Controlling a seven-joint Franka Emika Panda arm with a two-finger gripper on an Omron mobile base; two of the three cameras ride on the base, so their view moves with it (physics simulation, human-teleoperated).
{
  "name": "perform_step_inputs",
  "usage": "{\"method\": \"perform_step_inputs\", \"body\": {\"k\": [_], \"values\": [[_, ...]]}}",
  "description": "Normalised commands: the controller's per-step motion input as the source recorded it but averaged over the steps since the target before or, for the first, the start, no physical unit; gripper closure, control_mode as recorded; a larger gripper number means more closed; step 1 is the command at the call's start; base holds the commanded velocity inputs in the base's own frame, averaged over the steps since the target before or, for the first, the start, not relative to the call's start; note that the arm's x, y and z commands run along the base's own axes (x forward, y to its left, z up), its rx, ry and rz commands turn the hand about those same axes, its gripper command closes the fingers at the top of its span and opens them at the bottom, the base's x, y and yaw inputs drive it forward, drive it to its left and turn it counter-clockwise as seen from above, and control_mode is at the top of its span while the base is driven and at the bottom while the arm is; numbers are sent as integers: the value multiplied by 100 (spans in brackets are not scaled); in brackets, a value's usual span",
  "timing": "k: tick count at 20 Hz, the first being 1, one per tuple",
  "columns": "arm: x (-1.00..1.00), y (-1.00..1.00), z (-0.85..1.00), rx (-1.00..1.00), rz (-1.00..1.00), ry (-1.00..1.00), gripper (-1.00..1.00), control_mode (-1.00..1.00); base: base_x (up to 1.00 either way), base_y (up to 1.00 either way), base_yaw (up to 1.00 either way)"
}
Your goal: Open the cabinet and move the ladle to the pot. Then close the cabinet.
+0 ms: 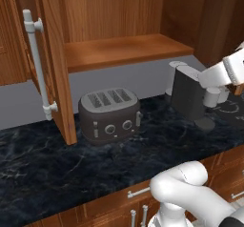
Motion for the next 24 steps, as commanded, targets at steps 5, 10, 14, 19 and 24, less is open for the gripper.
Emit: {"method": "perform_step_inputs", "body": {"k": [5, 10, 14, 19, 24], "values": [[-13, -89, -6, 5, -3, 0, -100, -100, 0, 0, 0], [-36, -51, -9, 6, -3, -3, -100, -100, 0, 0, 0], [1, -64, 0, 8, -3, -2, -100, -100, 0, 0, 0], [36, -81, -6, 13, 0, -1, -100, -100, 0, 0, 0], [39, -77, -7, 17, 0, -1, -100, -100, 0, 0, 0]]}}
